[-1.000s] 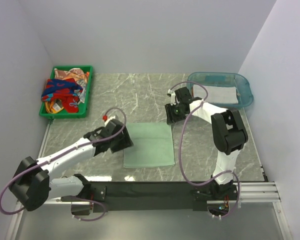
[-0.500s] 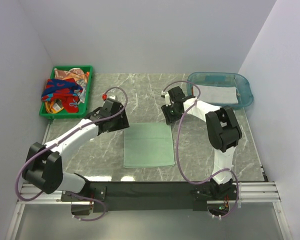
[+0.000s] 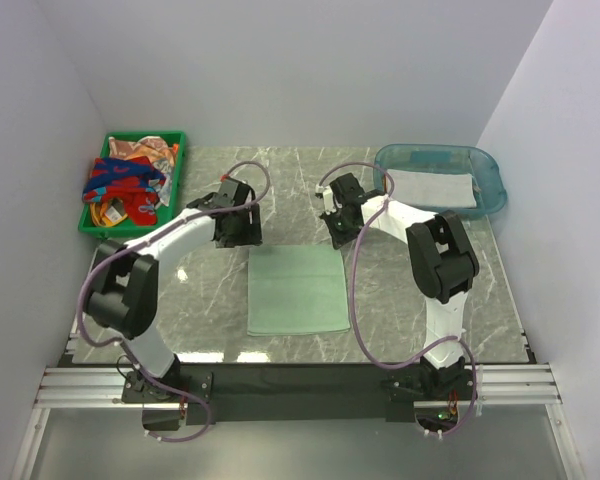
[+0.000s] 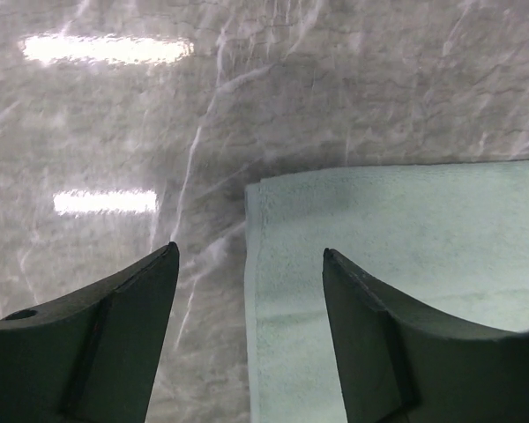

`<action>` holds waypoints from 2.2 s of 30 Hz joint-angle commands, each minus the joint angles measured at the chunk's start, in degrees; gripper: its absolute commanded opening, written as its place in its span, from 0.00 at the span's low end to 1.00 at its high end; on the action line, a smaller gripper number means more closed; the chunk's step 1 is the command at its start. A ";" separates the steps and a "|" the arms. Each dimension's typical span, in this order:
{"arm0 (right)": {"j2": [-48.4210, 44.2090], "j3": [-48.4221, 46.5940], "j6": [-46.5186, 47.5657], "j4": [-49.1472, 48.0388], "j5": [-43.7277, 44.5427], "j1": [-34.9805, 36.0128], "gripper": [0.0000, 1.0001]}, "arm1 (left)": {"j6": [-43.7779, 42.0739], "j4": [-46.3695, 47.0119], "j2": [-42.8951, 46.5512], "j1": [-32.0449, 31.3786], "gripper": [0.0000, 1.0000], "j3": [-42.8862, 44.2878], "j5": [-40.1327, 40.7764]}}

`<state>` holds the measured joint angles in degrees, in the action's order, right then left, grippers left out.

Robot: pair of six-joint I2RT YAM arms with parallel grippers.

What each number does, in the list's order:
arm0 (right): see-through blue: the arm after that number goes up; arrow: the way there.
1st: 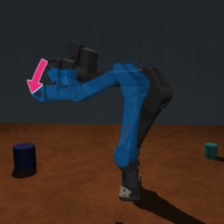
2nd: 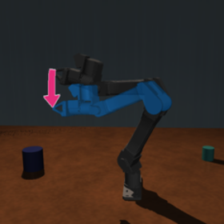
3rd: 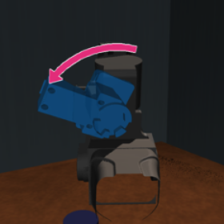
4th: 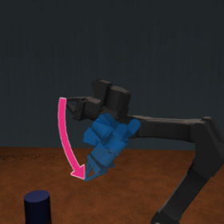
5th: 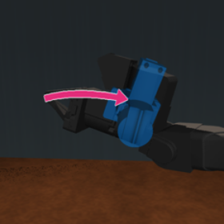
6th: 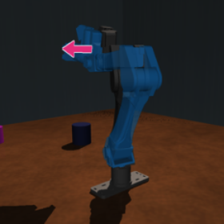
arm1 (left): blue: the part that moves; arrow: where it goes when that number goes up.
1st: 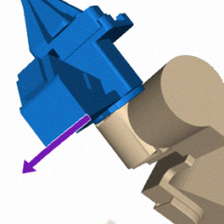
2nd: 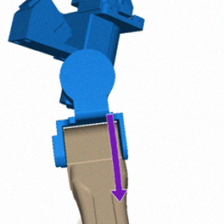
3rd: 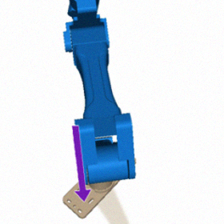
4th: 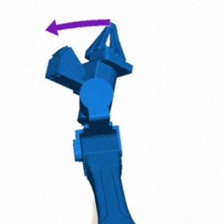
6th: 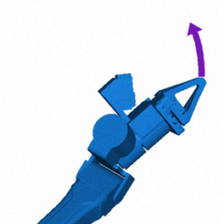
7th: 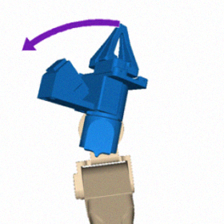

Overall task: Fold and stack the towels
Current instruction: Fold the towel

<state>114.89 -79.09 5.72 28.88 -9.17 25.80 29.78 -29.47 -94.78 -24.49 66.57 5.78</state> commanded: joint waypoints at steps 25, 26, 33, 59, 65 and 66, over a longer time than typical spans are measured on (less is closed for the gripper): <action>4.20 1.48 0.26 4.43 0.47 1.53 0.00 | -12.20 0.82 -14.99 0.50 0.50 7.26 -4.29; 4.29 1.48 0.17 4.34 0.47 1.53 0.00 | -12.11 0.73 -15.25 0.32 0.49 7.26 -4.03; 4.20 1.66 0.00 4.25 0.82 1.62 0.00 | -11.59 -1.28 -18.50 -2.05 0.47 7.17 -2.36; 1.39 -2.21 -0.01 -0.40 5.91 1.36 0.00 | -13.96 -1.65 -22.20 1.55 0.01 11.74 1.42; 1.91 -6.95 1.92 -2.87 8.55 1.09 0.00 | -15.80 2.05 -22.55 3.22 0.01 16.14 3.44; 2.18 -7.65 2.19 -3.13 8.99 0.92 0.00 | -15.89 3.18 -22.55 3.48 0.01 16.49 4.40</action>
<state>116.25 -83.09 5.89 27.92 -3.97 27.18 16.53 -29.02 -115.66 -22.52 81.52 4.99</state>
